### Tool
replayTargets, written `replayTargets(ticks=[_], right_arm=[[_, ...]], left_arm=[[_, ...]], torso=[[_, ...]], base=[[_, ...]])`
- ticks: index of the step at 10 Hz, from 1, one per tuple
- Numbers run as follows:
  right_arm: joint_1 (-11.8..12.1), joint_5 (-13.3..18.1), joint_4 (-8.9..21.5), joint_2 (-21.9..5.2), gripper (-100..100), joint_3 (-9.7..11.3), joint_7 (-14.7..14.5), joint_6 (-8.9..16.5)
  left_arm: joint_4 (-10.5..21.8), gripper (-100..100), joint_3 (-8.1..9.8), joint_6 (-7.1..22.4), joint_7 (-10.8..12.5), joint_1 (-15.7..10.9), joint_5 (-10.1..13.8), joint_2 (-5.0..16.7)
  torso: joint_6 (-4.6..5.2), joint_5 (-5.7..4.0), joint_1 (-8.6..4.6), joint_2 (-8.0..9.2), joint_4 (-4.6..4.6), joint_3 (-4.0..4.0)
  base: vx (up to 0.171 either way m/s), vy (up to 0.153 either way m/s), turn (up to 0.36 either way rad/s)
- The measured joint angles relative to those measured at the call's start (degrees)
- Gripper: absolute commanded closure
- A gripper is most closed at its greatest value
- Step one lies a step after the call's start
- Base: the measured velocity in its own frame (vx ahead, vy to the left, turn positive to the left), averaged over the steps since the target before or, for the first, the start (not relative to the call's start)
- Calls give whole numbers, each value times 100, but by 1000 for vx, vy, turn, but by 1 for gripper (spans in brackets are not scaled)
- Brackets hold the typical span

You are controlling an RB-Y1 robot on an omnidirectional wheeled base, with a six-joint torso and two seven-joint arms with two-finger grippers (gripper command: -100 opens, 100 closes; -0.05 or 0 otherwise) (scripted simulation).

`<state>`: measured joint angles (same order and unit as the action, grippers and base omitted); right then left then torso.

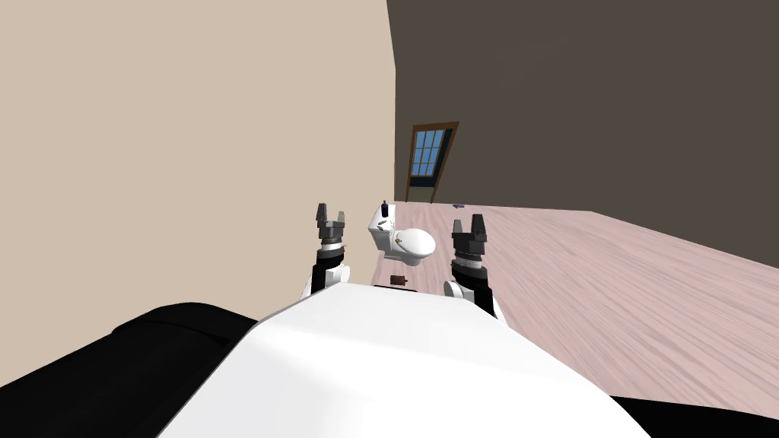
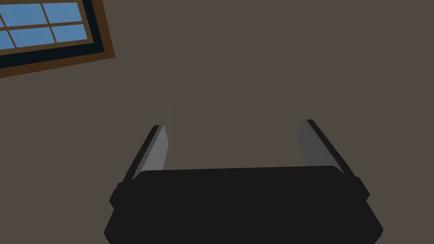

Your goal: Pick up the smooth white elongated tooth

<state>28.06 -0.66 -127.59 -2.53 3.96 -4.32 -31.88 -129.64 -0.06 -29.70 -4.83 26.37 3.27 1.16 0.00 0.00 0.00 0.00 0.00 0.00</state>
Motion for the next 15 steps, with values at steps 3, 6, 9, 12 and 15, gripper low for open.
replayTargets(ticks=[3,6,9,12,15], right_arm=[[0,0,0,0,0,0,0,0],[0,0,0,0,0,0,0,0],[0,0,0,0,0,0,0,0],[0,0,0,0,0,0,0,0],[0,0,0,0,0,0,0,0]], left_arm=[[180,-100,-37,133,-5,-6,0,370],[447,-100,-83,393,-30,-98,-5,573],[693,-100,-145,711,-73,-176,-17,649],[1042,-100,-199,997,-120,-292,-25,678],[1368,-100,-263,1267,-160,-353,-41,684]], torso=[[1,-1,-3,-2,-1,-1],[1,-1,-5,-3,-1,-2],[1,-1,-7,-2,-1,-1],[0,-1,-6,-1,0,-1],[-1,-2,-7,-3,-1,-2]], base=[[3,-13,-58],[4,-15,-66],[3,-16,-83],[2,-16,-75],[9,-17,-79]])
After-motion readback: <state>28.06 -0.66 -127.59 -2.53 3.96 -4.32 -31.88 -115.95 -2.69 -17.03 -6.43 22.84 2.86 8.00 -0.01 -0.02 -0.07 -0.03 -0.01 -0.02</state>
